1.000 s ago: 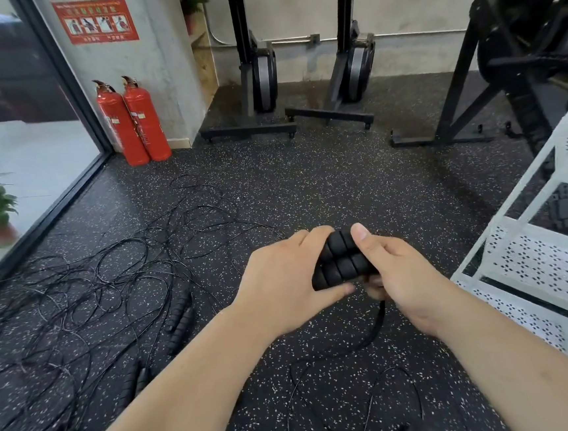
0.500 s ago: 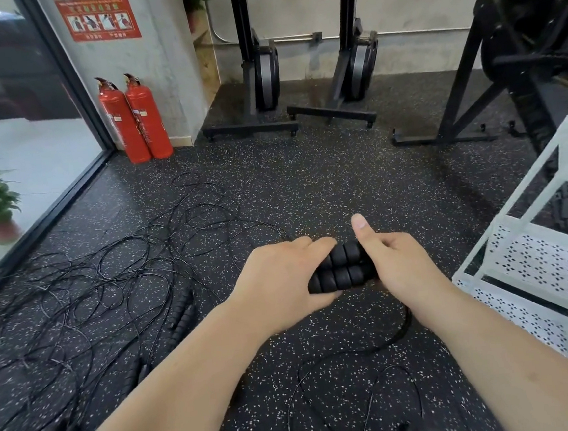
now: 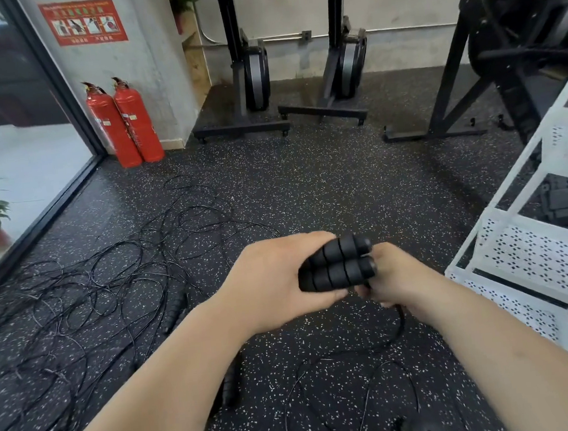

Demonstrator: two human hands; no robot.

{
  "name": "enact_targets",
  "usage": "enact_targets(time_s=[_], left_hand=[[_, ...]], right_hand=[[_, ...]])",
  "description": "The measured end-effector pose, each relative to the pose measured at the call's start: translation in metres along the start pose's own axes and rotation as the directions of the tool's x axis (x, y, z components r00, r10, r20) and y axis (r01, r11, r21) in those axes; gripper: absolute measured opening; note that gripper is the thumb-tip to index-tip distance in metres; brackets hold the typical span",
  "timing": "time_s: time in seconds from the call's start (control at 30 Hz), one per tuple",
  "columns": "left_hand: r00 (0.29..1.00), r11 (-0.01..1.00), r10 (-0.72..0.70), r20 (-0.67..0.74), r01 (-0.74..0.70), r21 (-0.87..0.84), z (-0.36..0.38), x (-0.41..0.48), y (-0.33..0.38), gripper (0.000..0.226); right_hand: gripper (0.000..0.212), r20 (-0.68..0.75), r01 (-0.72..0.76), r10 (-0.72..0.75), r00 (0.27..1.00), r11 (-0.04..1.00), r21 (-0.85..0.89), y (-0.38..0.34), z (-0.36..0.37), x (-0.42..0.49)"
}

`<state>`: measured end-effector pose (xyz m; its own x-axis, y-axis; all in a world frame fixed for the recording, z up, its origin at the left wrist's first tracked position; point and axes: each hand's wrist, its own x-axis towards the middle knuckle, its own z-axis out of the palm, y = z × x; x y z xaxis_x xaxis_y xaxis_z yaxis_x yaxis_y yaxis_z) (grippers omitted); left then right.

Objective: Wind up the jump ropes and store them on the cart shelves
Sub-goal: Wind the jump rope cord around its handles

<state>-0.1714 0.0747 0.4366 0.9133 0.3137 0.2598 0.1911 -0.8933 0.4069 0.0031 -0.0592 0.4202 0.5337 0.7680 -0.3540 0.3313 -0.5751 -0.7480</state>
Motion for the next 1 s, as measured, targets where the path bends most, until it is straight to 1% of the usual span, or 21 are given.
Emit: enact_targets(time_s=[0.07, 0.13, 0.17, 0.27, 0.33, 0.43, 0.47, 0.53, 0.6, 0.63, 0.67, 0.7, 0.77, 0.83, 0.9, 1.0], left_hand=[[0.999, 0.998, -0.051, -0.014, 0.052, 0.019, -0.002, 0.001, -0.003, 0.042], [0.993, 0.991, -0.118, -0.018, 0.118, 0.057, -0.002, 0.001, -0.013, 0.04], [0.988, 0.985, -0.15, -0.024, 0.151, 0.079, -0.002, 0.002, -0.019, 0.039], [0.967, 0.956, -0.251, -0.047, 0.255, 0.145, 0.0, 0.002, -0.035, 0.04], [0.949, 0.924, -0.313, -0.043, 0.315, 0.219, 0.001, 0.001, -0.045, 0.043], [0.92, 0.856, -0.392, -0.006, 0.367, 0.364, 0.003, -0.003, -0.059, 0.048], [0.912, 0.839, -0.41, 0.011, 0.373, 0.397, 0.005, -0.004, -0.062, 0.05], [0.909, 0.832, -0.413, 0.062, 0.349, 0.432, 0.01, -0.004, -0.063, 0.052], [0.926, 0.856, -0.354, 0.128, 0.267, 0.442, 0.016, -0.003, -0.058, 0.054], [0.938, 0.874, -0.306, 0.163, 0.209, 0.439, 0.019, -0.003, -0.052, 0.055], [0.947, 0.891, -0.252, 0.198, 0.148, 0.428, 0.022, -0.003, -0.046, 0.057], [0.954, 0.908, -0.195, 0.229, 0.087, 0.411, 0.024, -0.003, -0.04, 0.061], [0.962, 0.93, -0.077, 0.264, -0.026, 0.366, 0.026, -0.003, -0.024, 0.066], [0.964, 0.939, 0.024, 0.266, -0.113, 0.324, 0.023, -0.004, -0.008, 0.062], [0.963, 0.939, 0.095, 0.253, -0.171, 0.299, 0.015, -0.004, 0.006, 0.056], [0.966, 0.943, 0.135, 0.219, -0.193, 0.272, 0.002, -0.007, 0.02, 0.064]], right_hand=[[0.05, 0.049, 0.059, -0.062, 0.997, 0.996, 0.064, 0.0, 0.006, -0.004], [0.053, 0.036, 0.127, -0.131, 0.991, 0.987, 0.1, -0.001, 0.01, -0.003], [0.055, 0.018, 0.151, -0.154, 0.988, 0.984, 0.09, -0.002, 0.012, -0.002], [0.055, -0.023, 0.213, -0.214, 0.976, 0.975, -0.061, -0.002, 0.012, 0.001], [0.049, -0.003, 0.247, -0.252, 0.968, 0.951, -0.186, -0.004, 0.01, -0.003], [0.03, 0.085, 0.314, -0.309, 0.947, 0.844, -0.434, -0.012, 0.005, -0.015], [0.025, 0.114, 0.341, -0.329, 0.937, 0.802, -0.49, -0.016, 0.004, -0.021], [0.024, 0.135, 0.388, -0.387, 0.912, 0.708, -0.59, -0.024, 0.002, -0.032], [0.023, 0.102, 0.411, -0.471, 0.876, 0.62, -0.668, -0.029, -0.003, -0.038], [0.022, 0.086, 0.426, -0.506, 0.858, 0.61, -0.668, -0.031, -0.008, -0.039], [0.019, 0.071, 0.448, -0.53, 0.845, 0.629, -0.635, -0.03, -0.014, -0.038], [0.016, 0.054, 0.469, -0.54, 0.84, 0.672, -0.572, -0.029, -0.02, -0.037], [0.01, 0.027, 0.482, -0.518, 0.855, 0.774, -0.411, -0.025, -0.033, -0.034], [0.006, 0.016, 0.473, -0.485, 0.874, 0.844, -0.254, -0.017, -0.042, -0.029], [0.004, 0.01, 0.478, -0.48, 0.877, 0.871, -0.117, -0.009, -0.047, -0.025], [0.008, -0.014, 0.504, -0.504, 0.863, 0.861, 0.073, -0.003, -0.051, -0.024]])
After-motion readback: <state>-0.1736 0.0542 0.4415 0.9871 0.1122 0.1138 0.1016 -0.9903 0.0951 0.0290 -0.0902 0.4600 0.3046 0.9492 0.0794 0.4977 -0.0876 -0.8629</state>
